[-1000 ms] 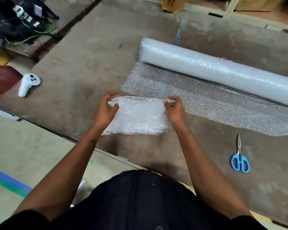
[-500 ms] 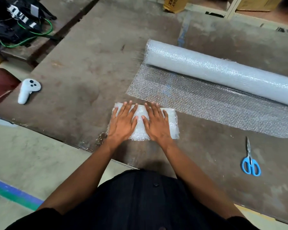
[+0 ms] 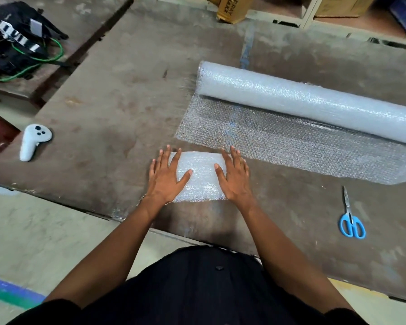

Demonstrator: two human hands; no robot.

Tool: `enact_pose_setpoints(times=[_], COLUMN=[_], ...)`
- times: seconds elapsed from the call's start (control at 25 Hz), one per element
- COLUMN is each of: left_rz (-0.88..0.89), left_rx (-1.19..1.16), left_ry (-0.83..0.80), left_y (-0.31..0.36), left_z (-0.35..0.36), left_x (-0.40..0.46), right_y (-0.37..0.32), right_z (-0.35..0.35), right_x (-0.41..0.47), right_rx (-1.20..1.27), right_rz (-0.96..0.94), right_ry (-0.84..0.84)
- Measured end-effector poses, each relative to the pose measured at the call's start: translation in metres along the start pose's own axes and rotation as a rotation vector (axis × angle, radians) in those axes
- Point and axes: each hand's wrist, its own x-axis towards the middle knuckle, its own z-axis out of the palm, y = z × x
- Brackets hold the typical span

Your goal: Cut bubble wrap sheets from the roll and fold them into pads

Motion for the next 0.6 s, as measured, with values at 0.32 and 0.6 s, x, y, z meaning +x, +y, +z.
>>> enact_pose_setpoints(times=[0.32, 0.6], left_rz=[0.136, 0.130], left_rx=[0.100, 0.091], left_ry=[0.095, 0.054], left_y=[0.026, 0.017], left_z=[0.005, 0.011], left_x=[-0.003, -0.001], right_y=[-0.027, -0.013], right_z=[0.012, 0.010], right_x=[-0.015, -0.023], right_rx=[-0.091, -0.054], right_rz=[-0.078, -0.013], right_ry=[0.018, 0.052])
